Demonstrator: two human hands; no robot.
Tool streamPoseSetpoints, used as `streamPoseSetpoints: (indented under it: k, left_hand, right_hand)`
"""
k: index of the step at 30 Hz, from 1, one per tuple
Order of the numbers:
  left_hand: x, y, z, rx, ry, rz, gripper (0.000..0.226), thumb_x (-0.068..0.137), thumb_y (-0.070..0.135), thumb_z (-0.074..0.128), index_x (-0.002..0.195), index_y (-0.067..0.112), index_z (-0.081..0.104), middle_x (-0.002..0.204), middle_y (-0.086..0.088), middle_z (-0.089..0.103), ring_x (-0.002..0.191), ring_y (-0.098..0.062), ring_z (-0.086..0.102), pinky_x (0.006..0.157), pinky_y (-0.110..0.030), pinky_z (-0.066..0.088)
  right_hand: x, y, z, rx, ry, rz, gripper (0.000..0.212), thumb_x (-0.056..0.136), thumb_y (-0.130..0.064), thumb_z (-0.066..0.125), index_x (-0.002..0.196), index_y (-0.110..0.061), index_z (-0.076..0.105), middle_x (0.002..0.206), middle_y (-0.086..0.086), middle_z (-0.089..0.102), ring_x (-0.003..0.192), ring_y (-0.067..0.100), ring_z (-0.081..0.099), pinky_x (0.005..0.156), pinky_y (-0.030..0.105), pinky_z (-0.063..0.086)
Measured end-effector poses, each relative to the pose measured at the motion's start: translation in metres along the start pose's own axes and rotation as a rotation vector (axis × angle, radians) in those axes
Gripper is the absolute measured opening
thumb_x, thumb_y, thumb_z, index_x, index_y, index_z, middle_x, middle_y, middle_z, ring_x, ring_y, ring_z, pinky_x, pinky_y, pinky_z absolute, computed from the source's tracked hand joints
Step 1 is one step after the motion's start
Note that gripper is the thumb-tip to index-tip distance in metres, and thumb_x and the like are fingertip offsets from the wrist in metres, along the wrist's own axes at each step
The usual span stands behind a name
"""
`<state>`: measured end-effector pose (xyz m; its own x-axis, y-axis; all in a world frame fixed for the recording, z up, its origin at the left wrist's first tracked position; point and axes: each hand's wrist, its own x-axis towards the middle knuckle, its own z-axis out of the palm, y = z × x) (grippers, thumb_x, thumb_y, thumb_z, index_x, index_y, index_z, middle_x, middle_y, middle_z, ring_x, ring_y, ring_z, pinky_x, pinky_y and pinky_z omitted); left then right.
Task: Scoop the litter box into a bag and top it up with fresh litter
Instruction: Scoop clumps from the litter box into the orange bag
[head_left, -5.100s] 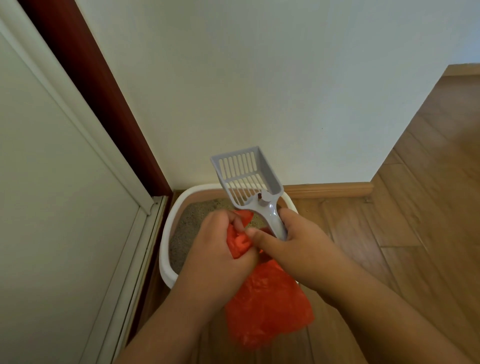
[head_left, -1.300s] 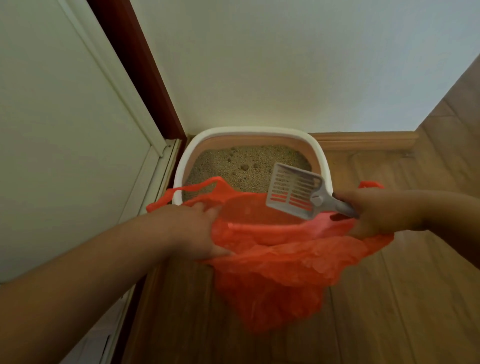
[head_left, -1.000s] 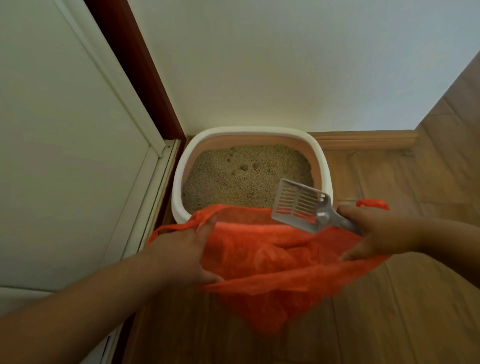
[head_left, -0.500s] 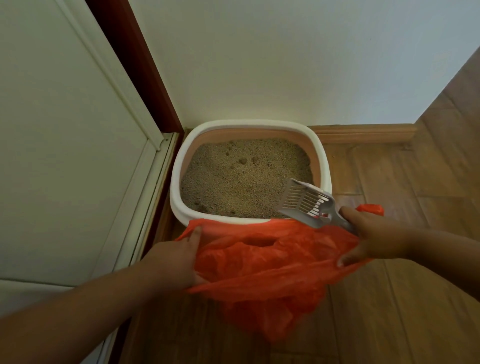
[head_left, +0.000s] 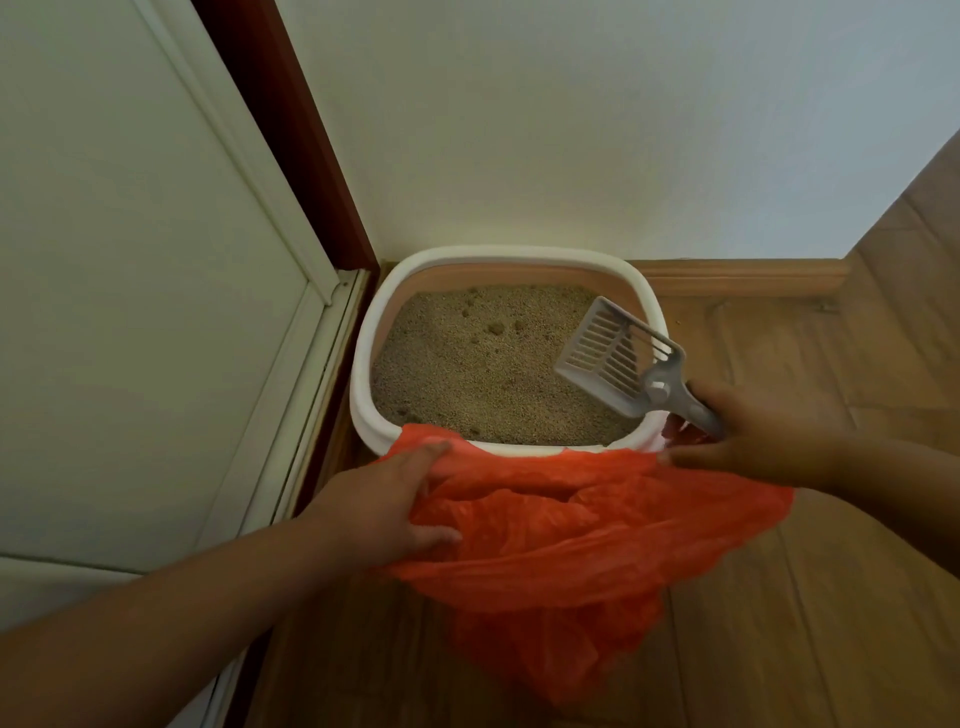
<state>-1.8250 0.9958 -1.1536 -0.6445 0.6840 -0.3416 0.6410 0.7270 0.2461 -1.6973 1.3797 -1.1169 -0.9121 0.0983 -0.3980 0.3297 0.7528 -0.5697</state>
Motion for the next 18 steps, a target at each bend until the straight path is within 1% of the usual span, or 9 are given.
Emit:
streamPoseSetpoints:
  k: [1, 3, 6, 8, 10, 11, 13, 16, 18]
  left_hand:
    - [0.002, 0.0, 0.001, -0.01, 0.049, 0.042, 0.086, 0.08, 0.069, 0.069, 0.151, 0.047, 0.025, 0.14, 0.021, 0.051, 0.121, -0.008, 0.06, 0.093, -0.034, 0.054]
    - [0.005, -0.004, 0.003, 0.019, 0.146, 0.111, 0.057, 0.086, 0.056, 0.067, 0.136, 0.045, 0.044, 0.136, 0.02, 0.047, 0.12, -0.009, 0.054, 0.09, -0.038, 0.056]
    - [0.01, -0.006, 0.001, 0.12, 0.272, 0.135, 0.031, 0.084, 0.045, 0.067, 0.113, 0.037, 0.059, 0.137, 0.011, 0.045, 0.125, -0.017, 0.044, 0.094, -0.045, 0.053]
    - [0.01, -0.006, 0.002, 0.159, 0.231, 0.076, 0.029, 0.085, 0.049, 0.065, 0.113, 0.041, 0.059, 0.153, 0.009, 0.034, 0.14, -0.022, 0.032, 0.104, -0.051, 0.045]
    - [0.009, -0.011, 0.008, 0.131, 0.105, -0.013, 0.038, 0.088, 0.051, 0.064, 0.124, 0.048, 0.053, 0.165, 0.008, 0.013, 0.149, -0.026, 0.019, 0.11, -0.055, 0.04]
    - [0.01, -0.015, 0.012, 0.104, 0.044, -0.039, 0.045, 0.089, 0.051, 0.064, 0.13, 0.051, 0.047, 0.167, 0.006, 0.004, 0.15, -0.028, 0.019, 0.111, -0.057, 0.04]
    - [0.01, -0.022, 0.02, 0.047, -0.042, -0.064, 0.056, 0.089, 0.047, 0.067, 0.138, 0.053, 0.04, 0.169, 0.001, -0.009, 0.147, -0.033, 0.032, 0.108, -0.054, 0.046]
    - [0.012, -0.027, 0.024, -0.044, -0.053, -0.09, 0.059, 0.09, 0.036, 0.069, 0.142, 0.043, 0.042, 0.17, -0.001, -0.008, 0.134, -0.027, 0.053, 0.101, -0.041, 0.054]
    - [0.017, -0.027, 0.021, -0.096, 0.022, -0.076, 0.058, 0.09, 0.031, 0.07, 0.142, 0.032, 0.046, 0.167, 0.004, 0.01, 0.126, -0.022, 0.06, 0.099, -0.038, 0.054]
  right_hand:
    - [0.002, -0.005, 0.0, -0.026, 0.023, 0.014, 0.039, 0.075, -0.051, 0.081, 0.099, -0.029, 0.06, 0.09, -0.009, 0.067, 0.079, 0.006, 0.065, 0.071, 0.023, 0.052]
    - [0.006, -0.016, 0.001, -0.08, 0.037, 0.047, 0.033, 0.081, -0.042, 0.081, 0.095, -0.024, 0.058, 0.083, -0.005, 0.064, 0.07, 0.01, 0.061, 0.06, 0.021, 0.044]
    - [0.013, -0.026, 0.001, -0.12, 0.03, 0.099, 0.038, 0.082, -0.033, 0.082, 0.105, -0.023, 0.054, 0.088, -0.003, 0.066, 0.068, 0.012, 0.067, 0.056, 0.023, 0.054]
    - [0.019, -0.028, -0.001, -0.099, 0.022, 0.114, 0.042, 0.084, -0.026, 0.081, 0.112, -0.025, 0.049, 0.088, 0.0, 0.069, 0.061, 0.014, 0.07, 0.054, 0.024, 0.057]
    - [0.027, -0.03, -0.005, -0.091, 0.016, 0.126, 0.041, 0.087, -0.019, 0.077, 0.116, -0.024, 0.049, 0.085, 0.004, 0.072, 0.053, 0.014, 0.07, 0.048, 0.024, 0.055]
    - [0.032, -0.031, -0.007, -0.101, 0.011, 0.128, 0.039, 0.088, -0.019, 0.076, 0.117, -0.024, 0.05, 0.085, 0.003, 0.073, 0.051, 0.014, 0.07, 0.046, 0.024, 0.054]
    - [0.04, -0.034, -0.009, -0.137, 0.002, 0.131, 0.035, 0.088, -0.02, 0.075, 0.116, -0.022, 0.054, 0.09, 0.003, 0.072, 0.051, 0.014, 0.071, 0.048, 0.025, 0.056]
    - [0.054, -0.043, -0.011, -0.23, -0.001, 0.131, 0.025, 0.09, -0.031, 0.074, 0.108, -0.025, 0.058, 0.093, -0.001, 0.07, 0.053, 0.011, 0.071, 0.052, 0.025, 0.056]
    - [0.065, -0.051, -0.012, -0.34, 0.023, 0.123, 0.022, 0.091, -0.038, 0.071, 0.104, -0.021, 0.064, 0.087, -0.002, 0.07, 0.057, 0.013, 0.069, 0.056, 0.026, 0.057]
